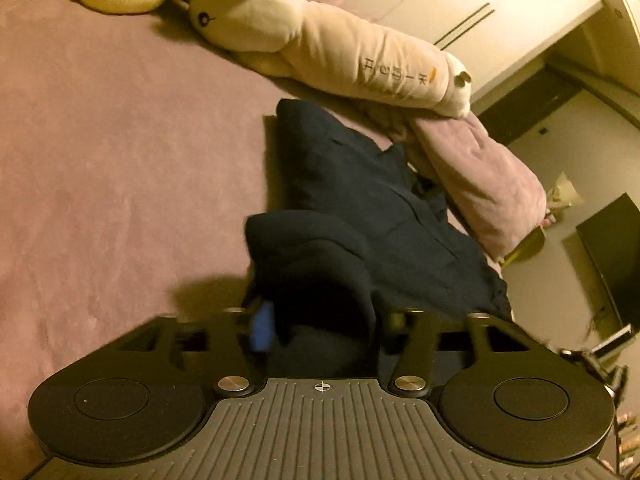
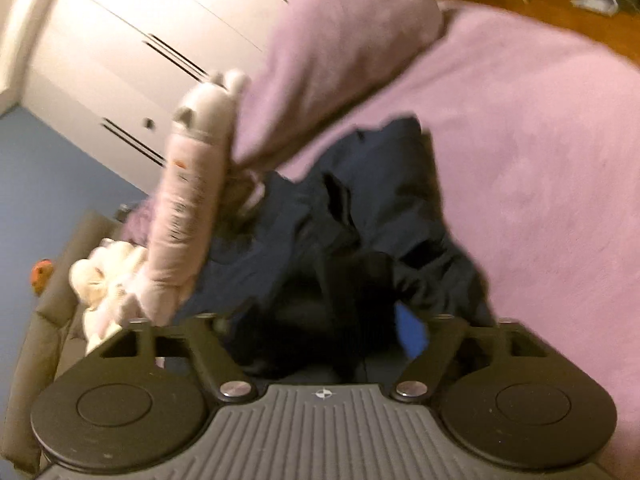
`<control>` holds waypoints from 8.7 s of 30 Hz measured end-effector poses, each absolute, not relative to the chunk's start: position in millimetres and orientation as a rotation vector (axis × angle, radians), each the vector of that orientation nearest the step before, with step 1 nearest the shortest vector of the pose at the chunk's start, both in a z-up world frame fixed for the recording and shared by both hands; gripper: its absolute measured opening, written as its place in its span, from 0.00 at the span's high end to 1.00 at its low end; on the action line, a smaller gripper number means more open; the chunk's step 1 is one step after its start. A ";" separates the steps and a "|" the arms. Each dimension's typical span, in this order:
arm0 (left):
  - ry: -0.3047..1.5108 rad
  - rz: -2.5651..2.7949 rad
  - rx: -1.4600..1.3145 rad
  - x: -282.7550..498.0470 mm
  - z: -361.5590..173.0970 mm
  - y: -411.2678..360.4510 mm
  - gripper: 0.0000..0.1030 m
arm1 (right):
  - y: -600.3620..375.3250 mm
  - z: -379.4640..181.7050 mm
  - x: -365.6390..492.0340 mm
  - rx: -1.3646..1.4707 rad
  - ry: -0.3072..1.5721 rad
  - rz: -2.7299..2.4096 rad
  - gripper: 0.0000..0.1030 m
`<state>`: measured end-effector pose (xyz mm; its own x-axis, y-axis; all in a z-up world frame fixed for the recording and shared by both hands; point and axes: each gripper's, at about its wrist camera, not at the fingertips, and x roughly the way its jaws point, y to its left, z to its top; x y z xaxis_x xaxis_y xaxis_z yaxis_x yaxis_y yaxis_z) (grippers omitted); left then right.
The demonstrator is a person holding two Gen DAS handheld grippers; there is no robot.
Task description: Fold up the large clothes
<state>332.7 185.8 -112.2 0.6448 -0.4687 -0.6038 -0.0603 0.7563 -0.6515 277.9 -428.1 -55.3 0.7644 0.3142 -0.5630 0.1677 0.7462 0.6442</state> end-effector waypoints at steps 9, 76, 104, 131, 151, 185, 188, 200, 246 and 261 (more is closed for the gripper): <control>0.834 -0.242 -0.597 331.7 -105.3 169.4 0.77 | -412.6 -63.4 273.6 0.360 0.764 -0.001 0.19; 0.537 0.089 -0.164 539.1 -143.5 22.9 0.18 | -283.0 -135.6 493.2 0.257 0.570 -0.005 0.94; 0.816 -0.010 -0.665 387.3 -133.7 149.2 0.07 | -459.3 -133.0 253.0 1.091 0.596 -0.115 0.31; 0.758 -0.200 -0.721 339.0 -50.8 149.0 0.66 | -428.2 -56.6 225.7 0.916 0.575 -0.202 0.80; 0.763 0.125 -0.513 182.3 -53.1 164.9 0.39 | -404.7 -3.1 72.4 0.517 0.666 -0.281 0.50; 0.678 -0.073 -0.082 341.4 -140.0 -4.6 0.15 | -332.9 -83.4 273.1 0.102 0.635 -0.177 0.50; 0.649 -0.093 -0.045 320.5 -137.7 -1.4 0.16 | -353.1 -81.8 233.4 0.092 0.600 -0.242 0.50; 0.660 0.019 0.002 255.9 -119.6 15.9 0.14 | -335.2 -46.1 160.6 0.019 0.602 -0.277 0.53; 0.883 -0.141 -0.810 124.1 -125.0 141.1 0.10 | -275.7 -35.1 120.6 0.026 0.738 -0.122 0.59; 0.883 -0.054 -1.080 169.7 -162.8 145.4 0.25 | -206.0 -59.2 131.5 0.010 0.705 0.058 0.67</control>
<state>169.7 145.4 -162.8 0.6684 -0.4423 -0.5981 -0.3658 0.5046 -0.7820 131.5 -206.0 -59.2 0.7603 0.0564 -0.6472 -0.0495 0.9984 0.0289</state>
